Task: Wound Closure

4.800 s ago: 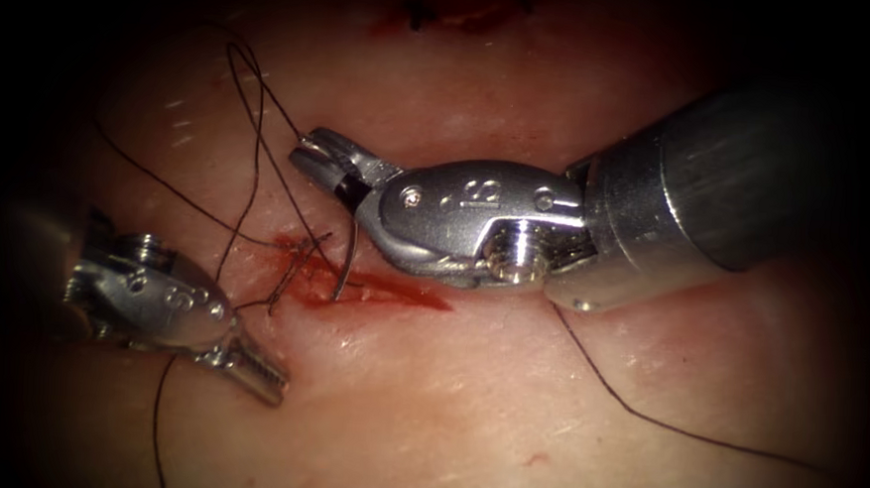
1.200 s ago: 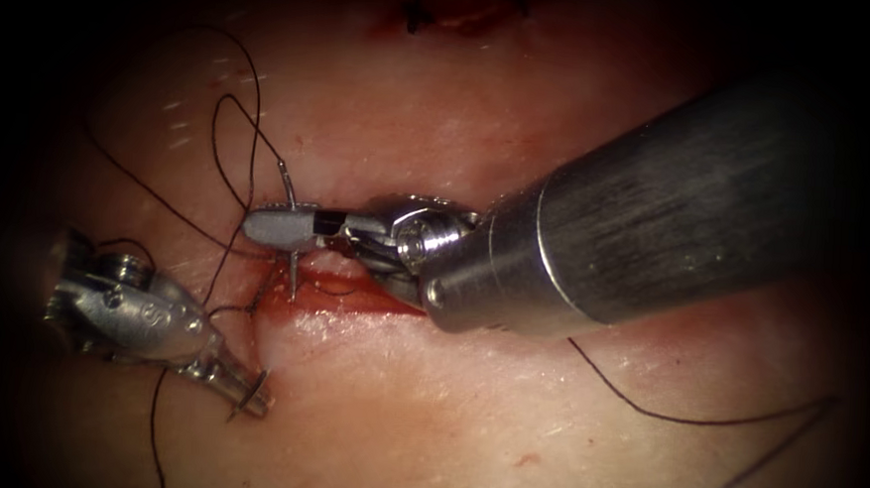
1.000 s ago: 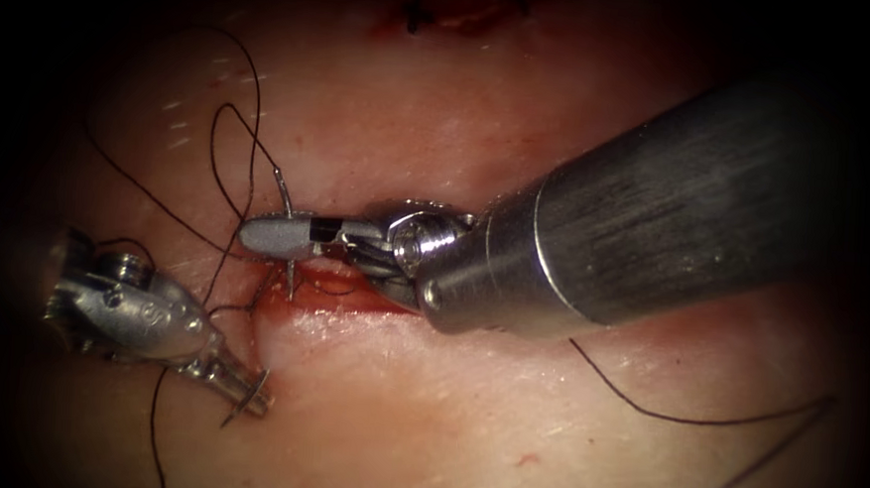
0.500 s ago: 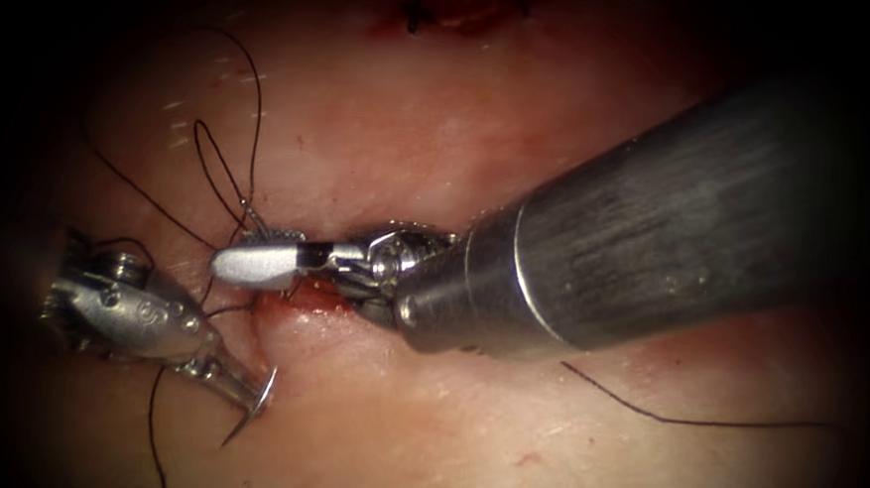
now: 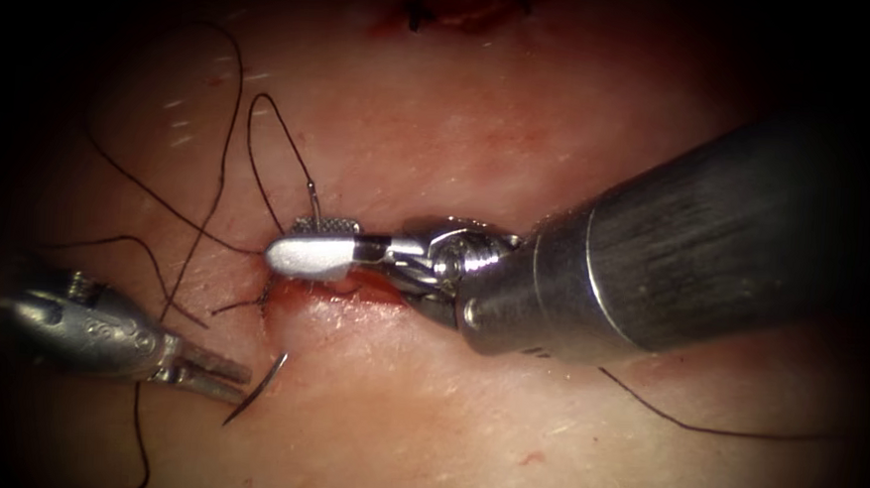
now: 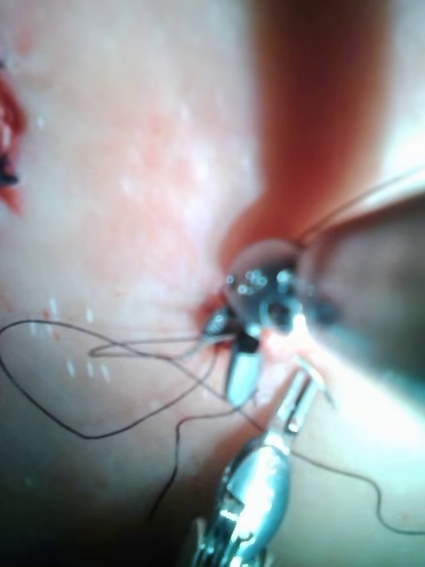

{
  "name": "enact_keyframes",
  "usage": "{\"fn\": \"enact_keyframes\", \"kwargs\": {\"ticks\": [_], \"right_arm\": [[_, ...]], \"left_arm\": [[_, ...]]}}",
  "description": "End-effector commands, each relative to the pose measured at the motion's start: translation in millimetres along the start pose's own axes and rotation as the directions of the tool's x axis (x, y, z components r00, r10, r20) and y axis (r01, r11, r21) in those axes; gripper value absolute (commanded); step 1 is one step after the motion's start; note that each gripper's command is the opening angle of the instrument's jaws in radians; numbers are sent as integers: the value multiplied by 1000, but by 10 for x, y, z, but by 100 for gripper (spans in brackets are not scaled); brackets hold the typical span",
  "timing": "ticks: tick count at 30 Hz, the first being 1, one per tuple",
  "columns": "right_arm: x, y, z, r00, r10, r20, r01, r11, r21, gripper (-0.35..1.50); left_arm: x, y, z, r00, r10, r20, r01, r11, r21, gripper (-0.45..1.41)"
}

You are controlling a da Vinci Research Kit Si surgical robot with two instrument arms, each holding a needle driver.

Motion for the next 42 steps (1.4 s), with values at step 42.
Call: {"fn": "enact_keyframes", "kwargs": {"ticks": [42], "right_arm": [[19,-5,-62,997,-73,22,72,997,41,130]], "left_arm": [[40,15,17,954,202,-222,-118,932,342,54]]}}
